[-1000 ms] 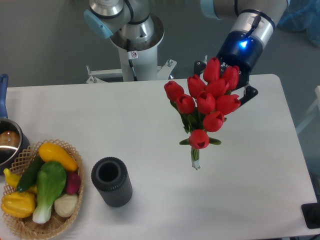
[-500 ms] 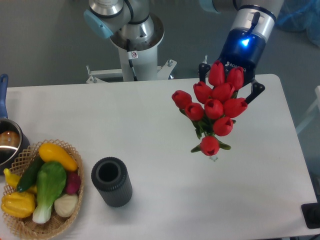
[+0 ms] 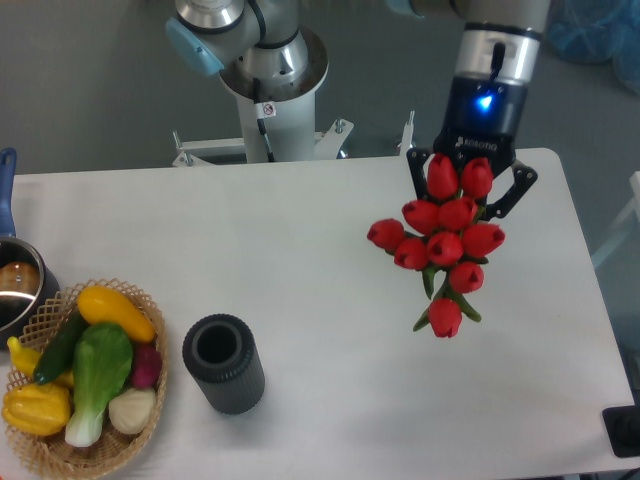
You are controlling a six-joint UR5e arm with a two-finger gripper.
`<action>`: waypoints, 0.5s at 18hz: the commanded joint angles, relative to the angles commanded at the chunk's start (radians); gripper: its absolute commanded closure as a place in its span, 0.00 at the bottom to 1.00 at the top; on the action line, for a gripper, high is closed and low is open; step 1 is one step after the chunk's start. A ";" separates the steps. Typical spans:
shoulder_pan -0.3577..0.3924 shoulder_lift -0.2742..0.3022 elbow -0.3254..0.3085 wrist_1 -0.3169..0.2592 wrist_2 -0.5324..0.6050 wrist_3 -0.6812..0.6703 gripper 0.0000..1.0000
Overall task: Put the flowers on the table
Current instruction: 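Lift the red tulip bouquet with the gripper and swing it inward, then lower the held tulip bouquet toward the table beside the black cup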
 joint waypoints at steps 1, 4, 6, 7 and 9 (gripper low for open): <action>-0.023 0.000 -0.015 -0.020 0.092 0.000 0.62; -0.072 -0.011 -0.025 -0.067 0.217 0.002 0.63; -0.109 -0.034 -0.026 -0.075 0.269 0.005 0.62; -0.126 -0.049 -0.026 -0.072 0.281 0.003 0.62; -0.147 -0.086 -0.026 -0.069 0.301 0.002 0.62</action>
